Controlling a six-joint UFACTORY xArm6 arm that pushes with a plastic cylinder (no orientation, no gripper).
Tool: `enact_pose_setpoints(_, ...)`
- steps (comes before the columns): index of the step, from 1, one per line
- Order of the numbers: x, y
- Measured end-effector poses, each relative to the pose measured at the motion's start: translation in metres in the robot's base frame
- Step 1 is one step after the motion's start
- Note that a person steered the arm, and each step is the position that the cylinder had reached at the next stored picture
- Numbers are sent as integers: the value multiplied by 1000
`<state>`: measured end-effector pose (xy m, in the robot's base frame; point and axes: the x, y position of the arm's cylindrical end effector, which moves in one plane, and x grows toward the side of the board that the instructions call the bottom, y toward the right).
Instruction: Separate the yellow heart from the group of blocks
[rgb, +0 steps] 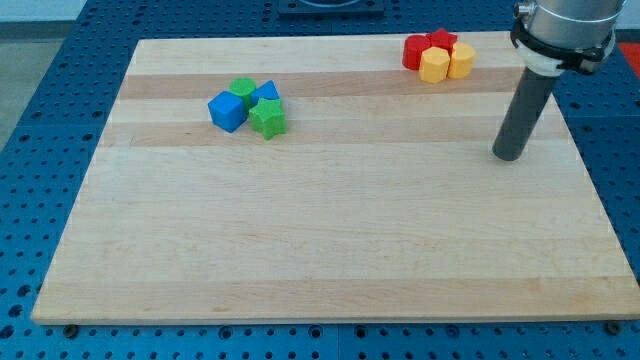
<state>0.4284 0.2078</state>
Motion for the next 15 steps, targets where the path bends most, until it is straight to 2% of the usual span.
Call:
enact_pose_setpoints(1,-3,0)
enact_pose_setpoints(2,-36,6)
enact_pose_setpoints(3,-85,34)
enact_pose_setpoints(5,-172,47)
enact_pose_setpoints(6,-195,47)
enact_pose_setpoints(7,-200,33)
enact_pose_setpoints(10,-177,-27)
enact_pose_setpoints(11,-157,-46)
enact_pose_setpoints(12,-121,-56)
enact_pose_setpoints(15,-14,-37)
